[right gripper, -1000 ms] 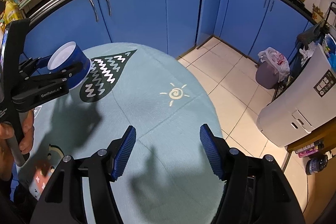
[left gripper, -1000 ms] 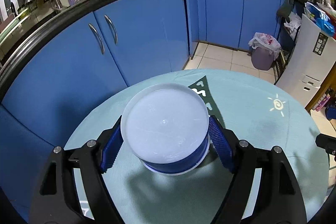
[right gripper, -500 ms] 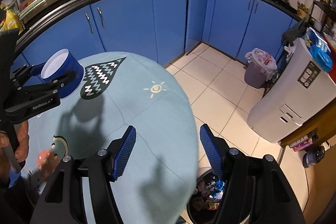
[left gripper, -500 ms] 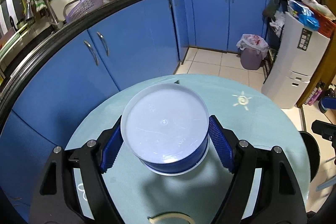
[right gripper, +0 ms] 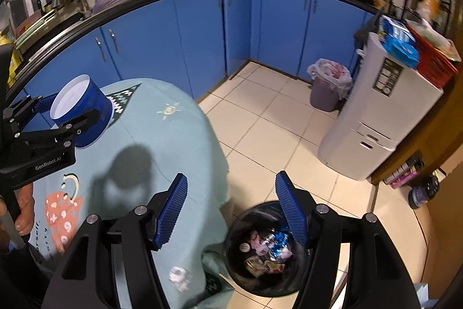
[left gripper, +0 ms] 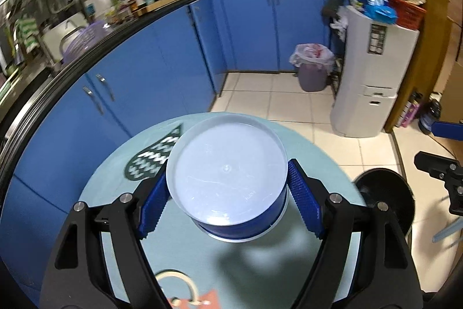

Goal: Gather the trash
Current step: 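Carry the blue paper cup with the left tool over the black bin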

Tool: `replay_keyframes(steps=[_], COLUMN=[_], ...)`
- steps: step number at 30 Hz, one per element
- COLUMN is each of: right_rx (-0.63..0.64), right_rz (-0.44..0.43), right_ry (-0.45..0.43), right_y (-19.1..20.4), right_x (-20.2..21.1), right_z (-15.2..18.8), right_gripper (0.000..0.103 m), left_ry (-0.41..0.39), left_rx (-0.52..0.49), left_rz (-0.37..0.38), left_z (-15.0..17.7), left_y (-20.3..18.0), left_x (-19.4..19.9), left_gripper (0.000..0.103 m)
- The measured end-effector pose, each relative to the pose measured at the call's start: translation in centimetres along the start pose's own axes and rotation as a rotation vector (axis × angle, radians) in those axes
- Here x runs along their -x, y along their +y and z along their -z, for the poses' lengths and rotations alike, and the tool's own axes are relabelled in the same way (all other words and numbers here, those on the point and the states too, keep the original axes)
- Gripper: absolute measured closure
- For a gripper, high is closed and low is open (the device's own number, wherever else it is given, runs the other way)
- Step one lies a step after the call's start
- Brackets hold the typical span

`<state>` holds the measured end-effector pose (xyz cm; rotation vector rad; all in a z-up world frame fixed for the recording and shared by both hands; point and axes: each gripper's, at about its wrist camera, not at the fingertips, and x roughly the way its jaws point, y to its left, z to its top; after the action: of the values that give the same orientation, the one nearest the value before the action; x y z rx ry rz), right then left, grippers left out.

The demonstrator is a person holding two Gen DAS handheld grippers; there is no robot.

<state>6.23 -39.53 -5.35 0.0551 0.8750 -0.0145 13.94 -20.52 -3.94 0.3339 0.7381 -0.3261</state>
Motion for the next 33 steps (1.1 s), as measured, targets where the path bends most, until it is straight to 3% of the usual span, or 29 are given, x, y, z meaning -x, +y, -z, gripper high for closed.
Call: replay_keyframes(steps=[14, 33], right_rx=[-0.101, -0.205], right_rz=[0.059, 0.124], right_ry=[0.012, 0.042], right_y=[-7.2, -13.9], right_x=[2.4, 2.8], right_z=[4.5, 7.9], right_gripper=[0.041, 0.041], left_ry=[-0.006, 0.039], left_rx=[-0.161, -0.309], left_rz=[0.142, 0.298], left_z=[-1.2, -1.7], left_y=[-12.0, -22.7], left_x=[1.4, 0.6], left_gripper=[0.026, 0.025])
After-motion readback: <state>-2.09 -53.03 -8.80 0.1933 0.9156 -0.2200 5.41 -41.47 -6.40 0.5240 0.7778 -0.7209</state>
